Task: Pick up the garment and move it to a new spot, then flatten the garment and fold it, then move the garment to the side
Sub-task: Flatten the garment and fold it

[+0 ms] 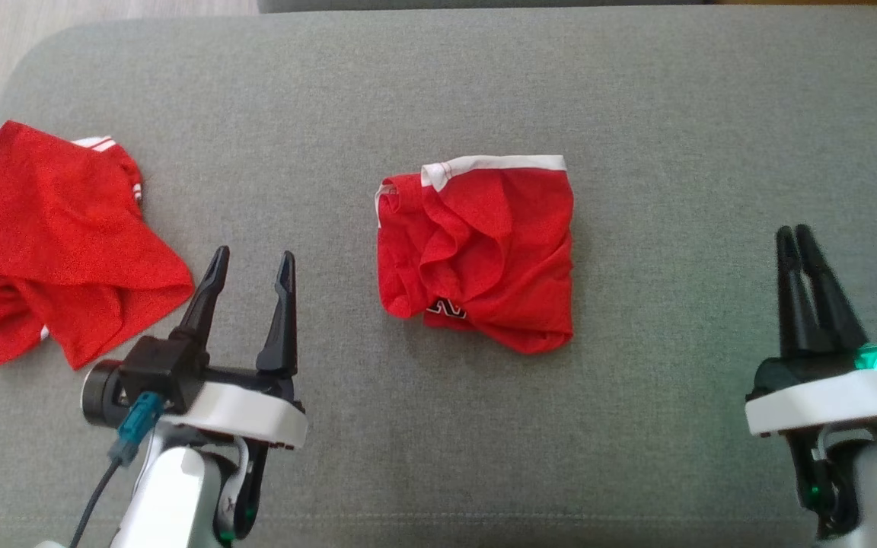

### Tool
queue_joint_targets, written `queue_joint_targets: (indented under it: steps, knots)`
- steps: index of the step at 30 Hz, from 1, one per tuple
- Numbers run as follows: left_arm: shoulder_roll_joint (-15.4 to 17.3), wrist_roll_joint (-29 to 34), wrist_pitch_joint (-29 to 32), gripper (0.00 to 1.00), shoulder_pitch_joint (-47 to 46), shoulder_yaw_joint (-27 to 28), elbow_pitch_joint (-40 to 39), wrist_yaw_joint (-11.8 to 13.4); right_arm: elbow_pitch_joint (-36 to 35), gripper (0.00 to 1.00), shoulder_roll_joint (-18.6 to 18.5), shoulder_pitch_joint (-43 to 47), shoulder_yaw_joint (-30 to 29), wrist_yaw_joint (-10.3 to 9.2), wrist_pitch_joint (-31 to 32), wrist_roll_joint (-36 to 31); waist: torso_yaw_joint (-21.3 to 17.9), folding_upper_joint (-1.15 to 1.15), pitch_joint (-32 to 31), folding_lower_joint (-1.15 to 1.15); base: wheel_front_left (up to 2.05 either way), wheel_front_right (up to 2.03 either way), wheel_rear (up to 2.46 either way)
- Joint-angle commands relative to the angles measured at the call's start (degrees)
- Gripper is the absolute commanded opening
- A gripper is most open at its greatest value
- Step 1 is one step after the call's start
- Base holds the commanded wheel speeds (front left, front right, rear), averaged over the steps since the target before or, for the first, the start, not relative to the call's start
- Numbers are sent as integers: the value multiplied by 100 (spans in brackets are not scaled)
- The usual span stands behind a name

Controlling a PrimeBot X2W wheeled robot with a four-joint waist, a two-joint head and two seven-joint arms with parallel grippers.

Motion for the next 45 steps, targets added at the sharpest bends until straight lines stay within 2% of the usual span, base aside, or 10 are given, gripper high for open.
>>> queue_joint_targets:
  steps: [1,5,11,12,16,17,29,45]
  knots:
    - [121,-14,-30,100,-210,174,-224,30,-175,0,-86,-208,127,-4,25,-46,9,0,26,0,0,0,0]
    - [107,-23,-30,100,-315,133,-240,23,13,0,-160,-456,369,-4,97,-38,80,0,149,0,0,0,0]
    - [56,-35,-30,100,-491,66,-249,-16,821,0,-128,-1085,1230,-4,222,127,258,0,349,0,0,0,0]
    - [56,-35,-30,100,-491,66,-249,-16,821,0,-128,-1085,1230,-4,222,127,258,0,349,0,0,0,0]
    - [-2,-49,-30,100,-580,20,-248,-36,1600,0,-32,-1602,1781,-4,188,245,407,0,476,0,0,0,0]
    - [-36,-50,-30,100,-630,-15,-242,-49,1979,0,12,-1842,1972,-4,142,296,489,0,527,0,0,0,0]
    - [-157,-46,-30,100,-768,-68,-244,-90,3631,0,178,-2865,2783,-4,-81,508,726,0,712,0,0,0,0]
    - [-231,-11,-30,100,-795,-41,-259,-120,4068,0,332,-3573,4088,-4,-440,1267,782,0,794,0,0,0,0]
